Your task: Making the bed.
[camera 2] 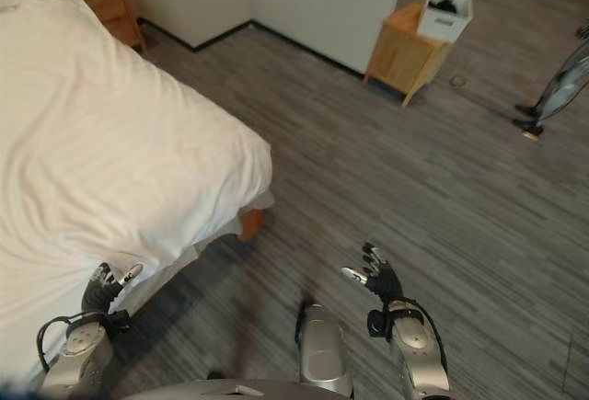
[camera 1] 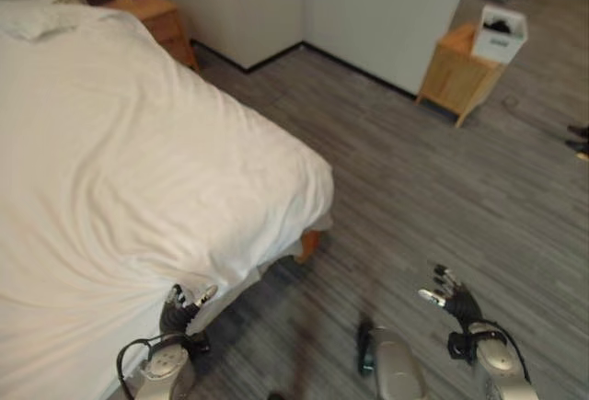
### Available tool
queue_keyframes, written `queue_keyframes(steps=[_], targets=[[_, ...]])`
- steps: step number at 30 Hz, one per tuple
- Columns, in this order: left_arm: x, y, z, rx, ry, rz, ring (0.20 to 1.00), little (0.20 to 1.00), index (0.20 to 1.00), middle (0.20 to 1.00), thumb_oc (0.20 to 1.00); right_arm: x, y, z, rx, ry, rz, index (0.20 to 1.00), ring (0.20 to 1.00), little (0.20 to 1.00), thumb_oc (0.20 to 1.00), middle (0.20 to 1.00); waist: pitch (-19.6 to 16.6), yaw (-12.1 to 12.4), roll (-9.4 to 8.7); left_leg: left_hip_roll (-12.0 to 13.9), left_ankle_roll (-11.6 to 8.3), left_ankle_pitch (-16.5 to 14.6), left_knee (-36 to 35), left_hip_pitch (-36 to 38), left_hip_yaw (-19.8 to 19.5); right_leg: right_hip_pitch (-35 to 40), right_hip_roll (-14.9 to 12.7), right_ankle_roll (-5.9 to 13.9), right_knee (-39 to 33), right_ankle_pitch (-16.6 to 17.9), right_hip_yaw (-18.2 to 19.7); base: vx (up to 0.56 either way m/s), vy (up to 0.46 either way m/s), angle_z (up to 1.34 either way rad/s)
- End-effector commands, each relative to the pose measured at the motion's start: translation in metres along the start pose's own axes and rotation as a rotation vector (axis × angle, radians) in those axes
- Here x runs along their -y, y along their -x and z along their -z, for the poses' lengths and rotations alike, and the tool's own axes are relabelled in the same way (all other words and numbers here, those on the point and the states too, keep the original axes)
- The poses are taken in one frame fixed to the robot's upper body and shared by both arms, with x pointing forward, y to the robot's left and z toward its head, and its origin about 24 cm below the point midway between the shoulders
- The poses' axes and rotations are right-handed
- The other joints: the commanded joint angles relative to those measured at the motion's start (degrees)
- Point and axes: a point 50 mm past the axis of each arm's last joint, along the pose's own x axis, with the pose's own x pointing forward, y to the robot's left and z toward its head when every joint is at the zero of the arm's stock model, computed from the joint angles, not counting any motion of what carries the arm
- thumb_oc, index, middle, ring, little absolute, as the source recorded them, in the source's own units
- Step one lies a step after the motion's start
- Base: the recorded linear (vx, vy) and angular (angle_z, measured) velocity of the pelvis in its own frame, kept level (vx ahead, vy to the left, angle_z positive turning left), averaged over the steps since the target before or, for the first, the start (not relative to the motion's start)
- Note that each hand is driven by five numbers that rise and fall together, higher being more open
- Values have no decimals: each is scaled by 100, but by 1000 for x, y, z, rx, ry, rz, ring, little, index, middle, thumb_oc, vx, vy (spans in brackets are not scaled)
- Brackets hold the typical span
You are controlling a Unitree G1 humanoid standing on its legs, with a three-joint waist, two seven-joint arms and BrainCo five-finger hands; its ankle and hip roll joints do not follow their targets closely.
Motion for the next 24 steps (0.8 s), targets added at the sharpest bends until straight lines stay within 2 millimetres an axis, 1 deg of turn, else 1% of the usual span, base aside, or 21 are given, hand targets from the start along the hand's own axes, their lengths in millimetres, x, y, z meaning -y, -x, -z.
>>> queue_keyframes(steps=[1,2,3,4,6,7,8,10,11,12,13,14,15,16,17,18,19,21,22,23,24], targets=[[115,36,-121,558,21,766,1000,1000,1000,1000,1000,21,-4,-59,250,135,23,1000,1000,1000,1000,1000,-137,-197,69,556,-563,353,210,78,-435,1435,-685,843,-2937,1254,-377,-87,-260,-97],[109,42,-114,531,38,786,1000,1000,1000,1000,1000,19,-6,-65,273,149,17,1000,1000,1000,1000,1000,-165,-138,69,607,-599,383,168,148,-326,1401,-680,828,-2980,1267,-549,54,-203,-117],[107,44,-111,513,58,794,1000,1000,1000,1000,1000,16,-6,-71,296,163,3,1000,1000,1000,1000,1000,-197,-106,94,639,-668,290,117,268,-339,1433,-604,902,-3091,1102,-568,118,-239,-202],[108,45,-105,474,87,812,1000,1000,1000,1000,1000,13,-7,-74,307,173,-23,1000,1000,1000,1000,1000,-210,-125,120,765,-741,302,161,348,-209,1501,-434,868,-3305,965,-626,151,-279,-206],[113,49,-103,453,115,849,1000,1000,1000,1000,1000,7,-7,-80,327,193,-64,1000,1000,1000,1000,1000,-184,-184,172,965,-877,503,291,395,-206,1468,-254,811,-3392,833,-522,96,-273,-188],[113,49,-103,452,118,849,1000,1000,1000,1000,1000,7,-7,-81,326,196,-65,1000,1000,1000,1000,1000,-181,-174,208,1020,-918,526,305,401,-190,1471,-200,783,-3396,815,-519,98,-280,-203],[117,51,-101,441,139,867,1000,1000,1000,1000,1000,5,-7,-83,337,218,-79,1000,1000,1000,1000,1000,-108,-205,334,1336,-1100,952,667,359,-258,1512,54,622,-3453,632,-451,97,-274,-188],[112,46,-105,467,117,794,1000,1000,1000,1000,1000,2,-8,-85,342,241,-89,1000,1000,1000,1000,1000,-30,-178,404,1648,-1097,1464,1299,250,-314,1606,317,356,-3614,552,-543,85,-304,-148],[112,46,-105,468,117,793,1000,1000,1000,1000,1000,3,-8,-85,343,241,-89,1000,1000,1000,1000,1000,-27,-183,409,1658,-1098,1460,1307,245,-320,1611,324,354,-3620,555,-549,290,-461,-121],[91,38,-108,517,64,598,1000,1000,1000,1000,1000,-3,-8,-87,347,281,-121,1000,1000,1000,1000,1000,1,12,367,1757,-1063,1859,2207,86,-886,1961,679,80,-3945,321,-387,268,-333,-107],[92,38,-107,517,63,596,1000,1000,1000,1000,1000,-3,-8,-87,347,281,-122,1000,1000,1000,1000,1000,9,-3,372,1773,-1067,1854,2229,74,-908,1980,690,74,-3961,324,-402,429,-466,-107],[83,34,-107,523,55,496,1000,1000,1000,1000,1000,-3,-9,-86,332,305,-125,1000,1000,1000,1000,1000,24,201,296,1578,-956,1781,2490,-160,-1337,2128,772,1,-4074,247,-270,271,-237,-77],[77,32,-107,534,51,430,1000,1000,1000,1000,1000,-4,-11,-86,328,316,-119,1000,1000,1000,1000,1000,58,362,214,1331,-848,1551,2726,-531,-1671,2280,795,-29,-4170,185,-119,261,-225,-73],[77,31,-107,536,50,427,1000,1000,1000,1000,1000,-4,-12,-87,329,316,-119,1000,1000,1000,1000,1000,33,332,192,1306,-808,1543,2756,-605,-1692,2245,763,-22,-4180,211,-143,336,-200,-68],[66,27,-102,531,53,312,1000,1000,1000,1000,1000,-7,-15,-88,328,329,-114,1000,1000,1000,1000,1000,125,619,21,889,-664,1092,2983,-1292,-2086,2511,774,-27,-4259,94,193,462,-125,-58],[57,24,-103,543,30,218,1000,1000,1000,1000,1000,-7,-17,-89,334,333,-106,1000,1000,1000,1000,1000,190,833,-7,737,-611,994,2592,-1822,-2108,2674,784,12,-4271,-16,391,487,-131,-34],[57,24,-103,544,29,217,1000,1000,1000,1000,1000,-7,-17,-89,334,333,-106,1000,1000,1000,1000,1000,182,838,-19,719,-610,982,2575,-1807,-2092,2675,766,20,-4275,-29,397,398,-6,-50],[50,23,-104,558,-6,163,1000,1000,1000,1000,1000,-7,-17,-90,336,342,-105,1000,1000,1000,1000,1000,155,962,74,668,-580,944,1684,-2062,-1885,2904,821,134,-4359,-174,444,370,65,-76],[49,22,-104,562,-13,139,1000,1000,1000,1000,1000,-6,-18,-89,332,353,-105,1000,1000,1000,1000,1000,144,1071,117,604,-634,1226,1083,-2199,-1766,3079,827,215,-4403,-270,458,494,105,-46],[47,21,-105,566,-15,123,1000,1000,1000,1000,1000,-5,-18,-88,326,356,-101,1000,1000,1000,1000,1000,139,1147,173,668,-663,1407,718,-2414,-1667,3250,857,279,-4427,-359,477,577,111,-22],[48,20,-106,571,-14,118,1000,1000,1000,1000,1000,-4,-18,-87,321,366,-102,1000,1000,1000,1000,1000,123,1219,173,652,-676,1568,236,-2474,-1561,3418,796,353,-4425,-465,482,584,118,-23]])
